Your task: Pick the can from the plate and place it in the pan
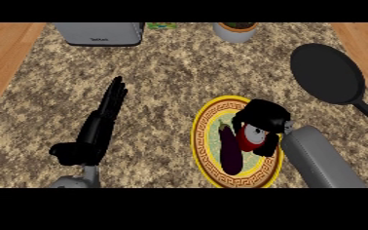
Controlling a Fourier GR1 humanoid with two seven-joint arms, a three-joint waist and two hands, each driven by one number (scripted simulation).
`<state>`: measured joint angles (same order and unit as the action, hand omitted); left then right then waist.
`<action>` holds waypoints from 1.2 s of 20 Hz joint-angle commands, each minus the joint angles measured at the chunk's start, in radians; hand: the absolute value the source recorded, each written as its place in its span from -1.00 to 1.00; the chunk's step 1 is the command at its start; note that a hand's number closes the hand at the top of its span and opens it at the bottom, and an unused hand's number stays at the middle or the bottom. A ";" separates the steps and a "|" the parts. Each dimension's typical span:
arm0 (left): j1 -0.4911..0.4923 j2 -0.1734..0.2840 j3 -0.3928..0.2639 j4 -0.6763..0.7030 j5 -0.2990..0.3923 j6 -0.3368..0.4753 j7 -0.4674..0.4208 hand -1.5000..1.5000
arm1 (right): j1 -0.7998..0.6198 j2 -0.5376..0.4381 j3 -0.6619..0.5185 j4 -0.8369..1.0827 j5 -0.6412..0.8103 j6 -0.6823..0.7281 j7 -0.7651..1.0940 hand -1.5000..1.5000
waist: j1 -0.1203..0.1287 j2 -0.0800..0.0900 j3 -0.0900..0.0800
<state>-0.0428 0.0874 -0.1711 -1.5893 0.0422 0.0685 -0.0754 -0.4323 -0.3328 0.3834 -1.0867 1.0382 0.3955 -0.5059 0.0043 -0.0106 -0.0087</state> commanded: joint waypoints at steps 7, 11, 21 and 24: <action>0.028 -0.031 -0.015 0.000 -0.041 0.006 -0.015 0.00 | 0.025 -0.001 -0.102 -0.044 0.014 -0.110 -0.076 1.00 | -0.004 0.010 0.009; -0.001 0.016 0.038 -0.025 0.016 -0.050 0.031 0.00 | 0.060 0.066 -0.147 -0.057 0.006 -0.256 -0.043 1.00 | -0.003 0.010 0.009; 0.064 0.018 0.052 -0.012 0.008 -0.036 -0.031 0.00 | 0.234 0.077 -0.420 -0.390 -0.065 -0.389 0.339 1.00 | -0.030 0.001 0.008; -0.004 0.016 0.067 0.026 0.012 -0.043 -0.018 0.00 | 0.237 0.146 -0.419 -0.537 -0.096 -0.358 0.434 1.00 | -0.024 0.005 0.008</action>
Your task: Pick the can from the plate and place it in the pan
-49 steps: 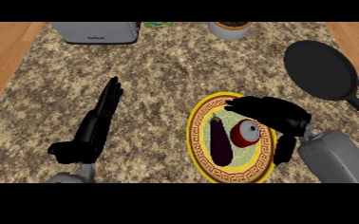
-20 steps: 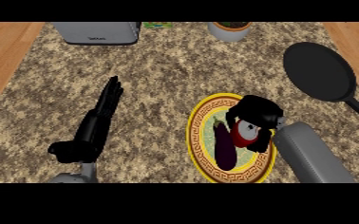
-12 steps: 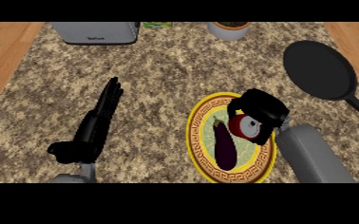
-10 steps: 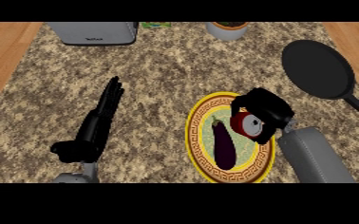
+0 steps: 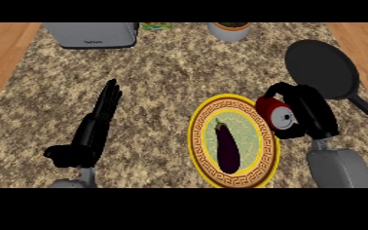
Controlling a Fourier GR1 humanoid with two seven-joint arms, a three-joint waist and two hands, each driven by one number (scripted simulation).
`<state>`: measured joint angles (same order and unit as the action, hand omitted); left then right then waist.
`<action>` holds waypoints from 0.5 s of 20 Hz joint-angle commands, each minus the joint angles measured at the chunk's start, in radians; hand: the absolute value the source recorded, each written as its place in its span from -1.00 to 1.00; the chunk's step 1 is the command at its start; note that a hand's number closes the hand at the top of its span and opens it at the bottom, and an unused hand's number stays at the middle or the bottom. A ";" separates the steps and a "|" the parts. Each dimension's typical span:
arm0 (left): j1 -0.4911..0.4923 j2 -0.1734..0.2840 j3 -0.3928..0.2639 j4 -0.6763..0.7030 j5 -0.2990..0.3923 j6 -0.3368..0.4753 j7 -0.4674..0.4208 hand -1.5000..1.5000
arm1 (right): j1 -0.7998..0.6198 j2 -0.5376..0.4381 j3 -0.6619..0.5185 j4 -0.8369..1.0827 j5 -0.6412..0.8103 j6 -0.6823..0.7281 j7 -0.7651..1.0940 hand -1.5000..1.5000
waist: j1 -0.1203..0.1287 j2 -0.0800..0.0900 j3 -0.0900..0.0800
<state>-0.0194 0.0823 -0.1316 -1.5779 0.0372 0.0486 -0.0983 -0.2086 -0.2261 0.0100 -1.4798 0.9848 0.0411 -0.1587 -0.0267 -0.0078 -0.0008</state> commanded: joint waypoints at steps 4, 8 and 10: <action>-0.086 -0.025 -0.007 0.017 -0.018 0.015 0.058 0.00 | 0.029 0.071 -0.094 -0.192 -0.089 0.008 0.161 1.00 | 0.019 0.007 0.001; -0.007 -0.019 -0.015 -0.013 -0.020 -0.001 0.005 0.00 | 0.097 0.047 -0.216 -0.200 -0.214 0.000 0.120 1.00 | 0.022 0.006 0.001; 0.011 0.001 -0.006 -0.053 0.001 -0.025 0.031 0.00 | 0.025 0.015 -0.293 -0.068 -0.265 -0.009 0.093 1.00 | 0.030 0.008 0.001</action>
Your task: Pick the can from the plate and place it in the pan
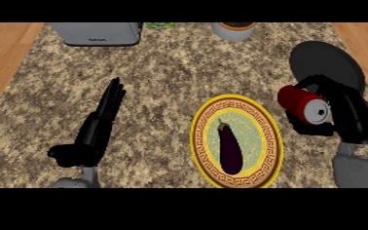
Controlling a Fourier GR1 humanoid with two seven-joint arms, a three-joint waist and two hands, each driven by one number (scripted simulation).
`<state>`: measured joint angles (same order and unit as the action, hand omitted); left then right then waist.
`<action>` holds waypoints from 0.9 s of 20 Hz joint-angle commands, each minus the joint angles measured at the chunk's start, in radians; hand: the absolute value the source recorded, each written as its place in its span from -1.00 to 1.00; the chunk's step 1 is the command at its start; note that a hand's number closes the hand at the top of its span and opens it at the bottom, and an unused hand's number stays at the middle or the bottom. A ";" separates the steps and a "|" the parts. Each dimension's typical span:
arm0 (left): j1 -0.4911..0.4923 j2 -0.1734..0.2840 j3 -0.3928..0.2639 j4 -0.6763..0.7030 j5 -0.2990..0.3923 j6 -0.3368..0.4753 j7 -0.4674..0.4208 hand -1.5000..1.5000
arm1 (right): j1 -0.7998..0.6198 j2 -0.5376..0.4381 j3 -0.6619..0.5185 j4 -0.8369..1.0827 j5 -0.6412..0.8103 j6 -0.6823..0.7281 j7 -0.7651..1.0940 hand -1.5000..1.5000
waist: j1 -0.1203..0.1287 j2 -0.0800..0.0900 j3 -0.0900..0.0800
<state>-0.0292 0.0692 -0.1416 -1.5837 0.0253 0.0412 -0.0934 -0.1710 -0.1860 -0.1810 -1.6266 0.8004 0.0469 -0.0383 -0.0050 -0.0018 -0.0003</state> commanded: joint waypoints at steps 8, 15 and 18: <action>-0.006 -0.022 -0.020 0.009 -0.021 -0.011 -0.013 0.00 | -0.290 -0.163 -0.247 0.542 -0.103 -0.199 -0.200 1.00 | 0.021 0.007 0.001; 0.013 0.015 -0.014 -0.050 -0.003 -0.046 0.033 0.00 | -0.410 -0.254 -0.357 0.886 -0.074 -0.492 -0.397 1.00 | 0.050 0.014 0.004; -0.020 -0.037 -0.023 0.052 -0.038 -0.002 -0.035 0.00 | -0.482 -0.299 -0.430 1.024 -0.165 -0.487 -0.484 1.00 | 0.045 0.020 0.004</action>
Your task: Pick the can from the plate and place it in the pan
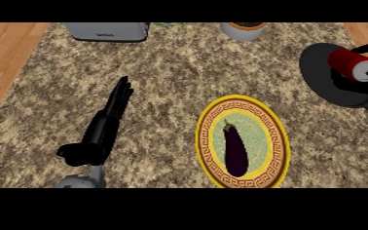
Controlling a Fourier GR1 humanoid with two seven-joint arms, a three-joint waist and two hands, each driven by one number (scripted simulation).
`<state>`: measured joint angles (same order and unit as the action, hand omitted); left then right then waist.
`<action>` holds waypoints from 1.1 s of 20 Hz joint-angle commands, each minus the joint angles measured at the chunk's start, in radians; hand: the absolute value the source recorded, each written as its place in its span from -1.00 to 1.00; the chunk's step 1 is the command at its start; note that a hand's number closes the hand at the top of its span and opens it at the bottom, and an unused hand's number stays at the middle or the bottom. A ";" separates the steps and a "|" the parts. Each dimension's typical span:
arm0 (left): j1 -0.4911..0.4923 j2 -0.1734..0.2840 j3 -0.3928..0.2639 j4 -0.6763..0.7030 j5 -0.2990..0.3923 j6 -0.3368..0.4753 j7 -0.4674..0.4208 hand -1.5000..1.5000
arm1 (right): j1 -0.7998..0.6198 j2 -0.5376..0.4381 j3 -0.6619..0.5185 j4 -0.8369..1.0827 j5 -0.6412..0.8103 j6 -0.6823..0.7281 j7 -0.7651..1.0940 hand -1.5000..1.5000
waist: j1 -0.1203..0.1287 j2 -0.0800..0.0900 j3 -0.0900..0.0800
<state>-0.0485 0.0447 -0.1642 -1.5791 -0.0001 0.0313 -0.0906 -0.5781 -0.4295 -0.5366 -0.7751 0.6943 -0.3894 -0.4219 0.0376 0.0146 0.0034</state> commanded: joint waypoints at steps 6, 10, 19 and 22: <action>0.000 -0.003 -0.023 -0.041 0.008 -0.025 0.010 0.00 | -0.106 -0.158 -0.139 0.342 -0.096 -0.054 -0.244 1.00 | 0.031 0.015 0.005; 0.007 0.001 -0.029 -0.021 -0.003 -0.031 -0.017 0.00 | -0.147 -0.195 -0.090 0.476 -0.025 0.002 -0.118 1.00 | 0.056 0.025 0.003; -0.064 -0.019 -0.028 0.000 -0.010 -0.018 0.014 0.00 | -0.270 -0.186 0.017 0.612 0.071 0.259 -0.007 -1.00 | 0.075 0.030 0.006; -0.053 -0.029 -0.027 0.028 -0.015 -0.009 -0.007 0.00 | -0.240 -0.176 -0.037 0.603 0.018 0.233 -0.099 -1.00 | 0.058 0.033 0.007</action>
<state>-0.0886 0.0258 -0.1962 -1.5751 -0.0082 0.0089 -0.0941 -0.8049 -0.6192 -0.5462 -0.1862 0.7412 -0.1747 -0.4803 0.1066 0.0466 0.0096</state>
